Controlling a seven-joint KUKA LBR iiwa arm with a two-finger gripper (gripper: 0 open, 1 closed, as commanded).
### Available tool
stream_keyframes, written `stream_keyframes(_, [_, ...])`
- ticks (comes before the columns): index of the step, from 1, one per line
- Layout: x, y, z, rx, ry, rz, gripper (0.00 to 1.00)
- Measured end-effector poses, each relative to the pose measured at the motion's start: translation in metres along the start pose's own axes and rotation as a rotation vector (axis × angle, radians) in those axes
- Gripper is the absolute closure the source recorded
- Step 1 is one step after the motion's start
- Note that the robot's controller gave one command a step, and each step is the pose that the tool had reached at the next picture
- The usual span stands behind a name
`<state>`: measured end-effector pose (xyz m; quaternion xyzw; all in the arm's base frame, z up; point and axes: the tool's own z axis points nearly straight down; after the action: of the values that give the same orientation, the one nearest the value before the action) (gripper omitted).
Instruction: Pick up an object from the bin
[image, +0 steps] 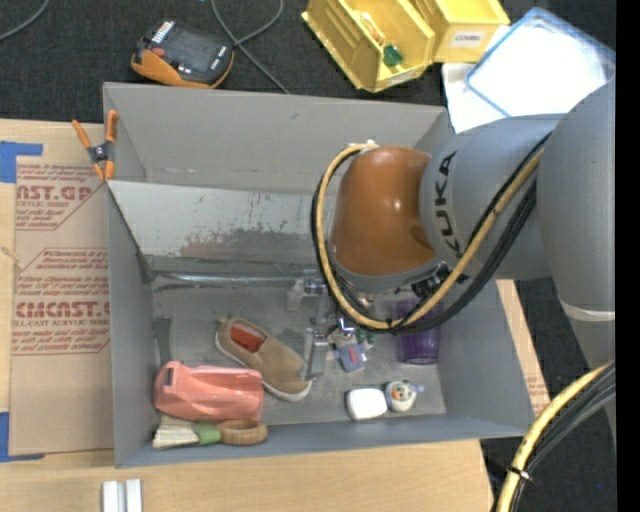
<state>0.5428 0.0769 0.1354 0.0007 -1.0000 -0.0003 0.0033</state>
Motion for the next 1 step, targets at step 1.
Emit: stream_keyframes(1, [-0.0020, -0.0005, -0.0042, -0.001, -0.007, 0.002, 0.00])
